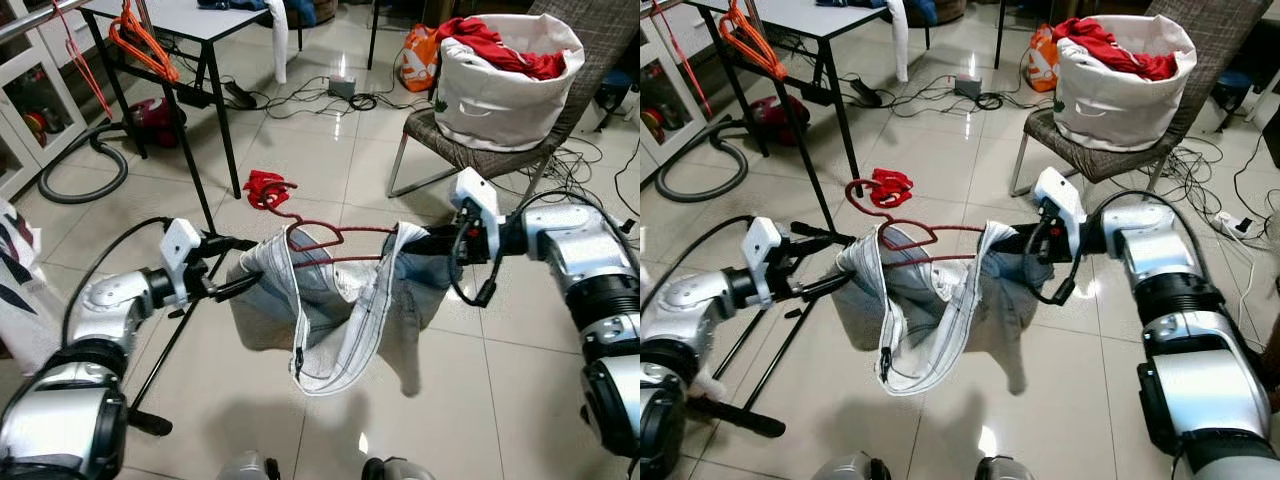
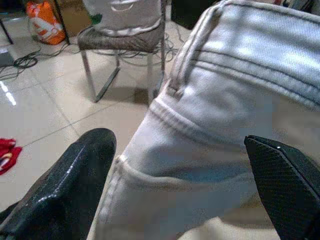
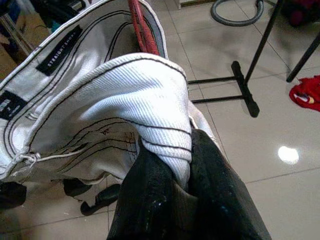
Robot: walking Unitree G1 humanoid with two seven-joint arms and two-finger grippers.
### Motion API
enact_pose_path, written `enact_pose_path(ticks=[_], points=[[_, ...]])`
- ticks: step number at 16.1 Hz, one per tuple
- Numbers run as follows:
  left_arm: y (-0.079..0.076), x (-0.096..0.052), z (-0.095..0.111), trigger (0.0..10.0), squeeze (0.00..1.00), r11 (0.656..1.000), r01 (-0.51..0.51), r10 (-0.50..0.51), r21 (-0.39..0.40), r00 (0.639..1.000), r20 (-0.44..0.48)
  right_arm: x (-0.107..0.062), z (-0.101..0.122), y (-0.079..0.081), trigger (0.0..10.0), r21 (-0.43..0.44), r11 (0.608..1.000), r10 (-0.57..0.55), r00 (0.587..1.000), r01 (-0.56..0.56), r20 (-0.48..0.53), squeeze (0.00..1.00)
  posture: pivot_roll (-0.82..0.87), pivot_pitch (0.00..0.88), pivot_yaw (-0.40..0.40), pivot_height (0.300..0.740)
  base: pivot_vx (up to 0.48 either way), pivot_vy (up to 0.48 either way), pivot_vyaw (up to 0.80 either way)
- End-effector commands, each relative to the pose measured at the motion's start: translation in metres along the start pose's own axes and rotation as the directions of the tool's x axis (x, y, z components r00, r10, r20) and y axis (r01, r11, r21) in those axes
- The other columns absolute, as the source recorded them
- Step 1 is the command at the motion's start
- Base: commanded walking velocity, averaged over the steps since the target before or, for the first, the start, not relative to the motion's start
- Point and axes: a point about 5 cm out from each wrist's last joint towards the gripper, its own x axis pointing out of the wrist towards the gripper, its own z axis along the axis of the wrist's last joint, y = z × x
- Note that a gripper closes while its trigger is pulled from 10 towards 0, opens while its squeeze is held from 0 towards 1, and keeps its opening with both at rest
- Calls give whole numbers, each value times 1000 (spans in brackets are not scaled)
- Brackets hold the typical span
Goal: Hang hanger
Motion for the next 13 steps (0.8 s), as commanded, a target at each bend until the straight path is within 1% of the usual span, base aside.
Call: enact_pose_path(ticks=[1, 5, 7, 9, 11, 13], points=[[2, 0, 3, 10000, 0, 1000, -8, 8, 15, 1000, 4, -8, 21, -2, 10000, -58, 998, -1, 998, 5, 62, 0, -120, 0, -8, 740, 0, 0, 0], [1, 16, 19, 10000, 0, 1000, -3, 3, 3, 994, 105, -4, 25, 2, 10000, -70, 997, 31, 997, -26, 71, 0, -124, 0, -5, 740, 0, 0, 0], [-1, 22, 21, 10000, 0, 1000, 3, -4, 2, 993, 115, 0, 29, 4, 10000, -80, 996, 50, 996, -44, 79, 0, -127, 0, 1, 740, 0, 0, 0], [-5, 27, 20, 10000, 0, 1000, 15, -13, -17, 992, 125, 4, 33, 11, 10000, -97, 992, 86, 992, -77, 92, 0, -135, 0, 5, 740, 0, 0, 0], [-7, 30, 21, 10000, 0, 999, 25, -21, -24, 990, 141, 3, 34, 13, 10000, -100, 991, 94, 991, -84, 95, 0, -138, 0, 7, 740, 0, 0, 0], [-8, 36, 27, 10000, 0, 999, 32, -24, -39, 983, 180, 5, 34, 16, 10000, -98, 990, 108, 989, -98, 101, 0, -141, 0, 7, 740, 0, 0, 0]])
